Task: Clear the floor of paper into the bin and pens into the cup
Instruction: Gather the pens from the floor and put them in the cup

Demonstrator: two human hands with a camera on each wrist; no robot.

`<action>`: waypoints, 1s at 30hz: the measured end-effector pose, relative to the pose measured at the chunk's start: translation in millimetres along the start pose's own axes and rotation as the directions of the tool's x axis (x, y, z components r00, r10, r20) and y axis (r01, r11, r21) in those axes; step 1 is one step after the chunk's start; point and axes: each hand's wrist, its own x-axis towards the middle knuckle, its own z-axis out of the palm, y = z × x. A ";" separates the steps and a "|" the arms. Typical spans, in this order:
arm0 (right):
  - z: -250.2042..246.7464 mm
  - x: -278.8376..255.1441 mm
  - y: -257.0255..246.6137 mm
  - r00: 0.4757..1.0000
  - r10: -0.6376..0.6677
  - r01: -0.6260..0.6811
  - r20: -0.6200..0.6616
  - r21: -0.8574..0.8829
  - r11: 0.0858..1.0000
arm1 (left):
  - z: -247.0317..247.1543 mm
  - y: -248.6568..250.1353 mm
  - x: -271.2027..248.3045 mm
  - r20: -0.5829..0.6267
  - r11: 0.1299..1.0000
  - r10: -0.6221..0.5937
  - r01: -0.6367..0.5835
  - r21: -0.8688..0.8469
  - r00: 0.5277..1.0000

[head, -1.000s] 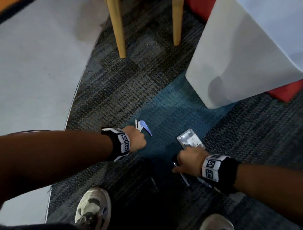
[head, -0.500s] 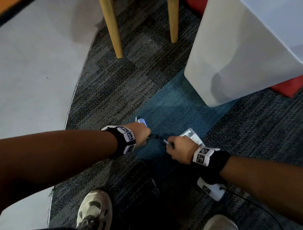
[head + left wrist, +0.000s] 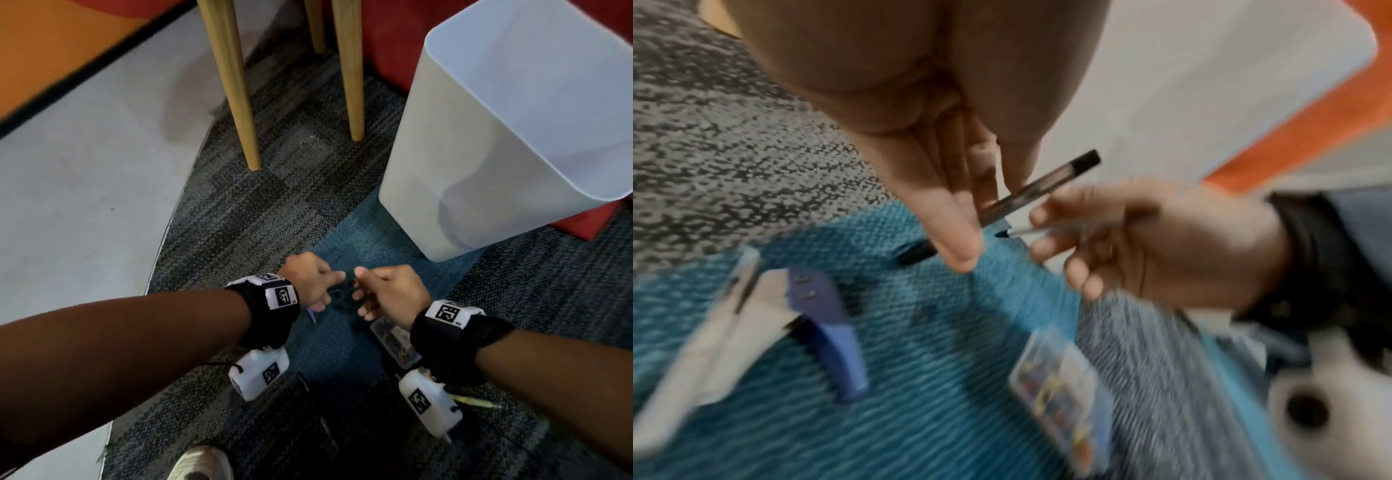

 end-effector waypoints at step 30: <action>-65.5 -54.0 -335.0 0.303 -0.907 0.886 -0.291 -0.264 0.381 | -292.4 366.6 -139.2 -0.700 0.515 0.713 -0.706 0.485 0.039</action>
